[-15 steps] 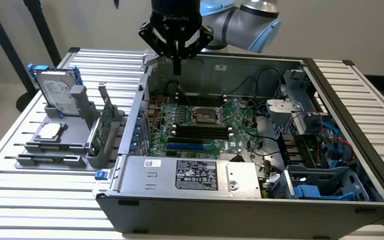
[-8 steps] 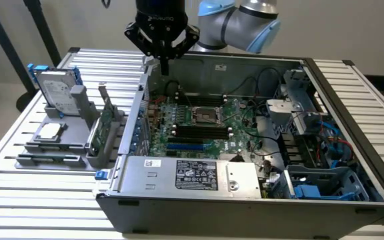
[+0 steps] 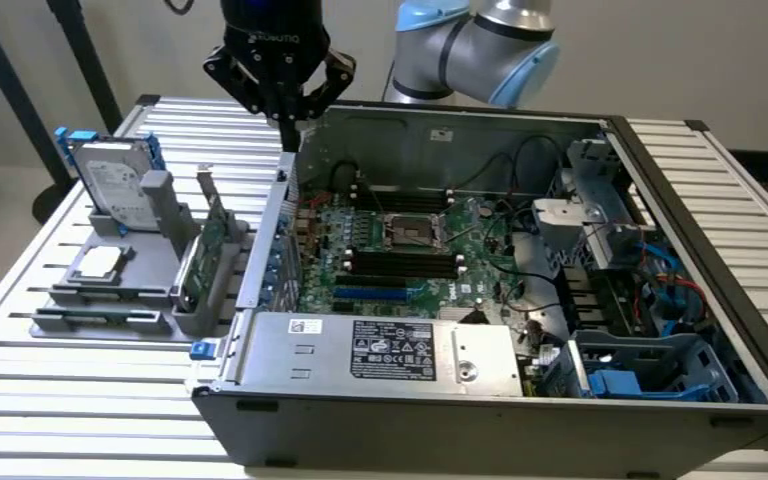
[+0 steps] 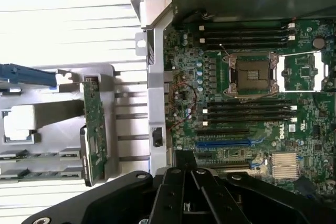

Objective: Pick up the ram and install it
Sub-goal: 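Reach for the ram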

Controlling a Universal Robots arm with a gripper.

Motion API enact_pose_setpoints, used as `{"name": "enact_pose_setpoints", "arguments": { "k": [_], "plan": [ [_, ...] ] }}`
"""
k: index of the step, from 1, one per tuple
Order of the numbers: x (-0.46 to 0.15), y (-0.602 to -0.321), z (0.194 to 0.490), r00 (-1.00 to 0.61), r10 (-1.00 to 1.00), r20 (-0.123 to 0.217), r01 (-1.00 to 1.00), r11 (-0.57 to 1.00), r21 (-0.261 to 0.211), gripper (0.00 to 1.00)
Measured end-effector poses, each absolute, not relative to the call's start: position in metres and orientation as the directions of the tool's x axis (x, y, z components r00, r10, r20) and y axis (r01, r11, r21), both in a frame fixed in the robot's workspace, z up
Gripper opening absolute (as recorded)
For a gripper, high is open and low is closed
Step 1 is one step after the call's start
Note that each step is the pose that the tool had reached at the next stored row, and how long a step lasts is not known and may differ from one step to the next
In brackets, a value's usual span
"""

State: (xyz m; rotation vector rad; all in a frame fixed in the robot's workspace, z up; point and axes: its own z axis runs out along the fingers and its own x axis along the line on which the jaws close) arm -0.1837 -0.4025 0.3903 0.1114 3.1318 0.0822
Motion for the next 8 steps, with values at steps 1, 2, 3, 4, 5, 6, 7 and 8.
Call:
{"name": "enact_pose_setpoints", "arguments": {
  "k": [1,2,3,4,5,6,7,8],
  "plan": [
    [-0.188,-0.403,0.39,-0.997,0.071,-0.003,0.071,0.996,0.053,0.11],
    [-0.193,-0.403,0.39,-0.997,0.071,-0.002,0.071,0.996,0.052,0.11],
    [-0.197,-0.403,0.389,-0.997,0.071,0.0,0.071,0.996,0.052,0.11],
    [-0.202,-0.403,0.389,-0.997,0.071,0.002,0.071,0.996,0.052,0.11],
    [-0.206,-0.404,0.389,-0.997,0.071,0.004,0.071,0.996,0.052,0.11],
    [-0.211,-0.404,0.389,-0.997,0.071,0.006,0.071,0.996,0.052,0.11],
    [-0.215,-0.404,0.388,-0.997,0.071,0.007,0.072,0.996,0.052,0.11],
    [-0.22,-0.404,0.388,-0.997,0.071,0.007,0.072,0.996,0.051,0.11]
  ]
}}
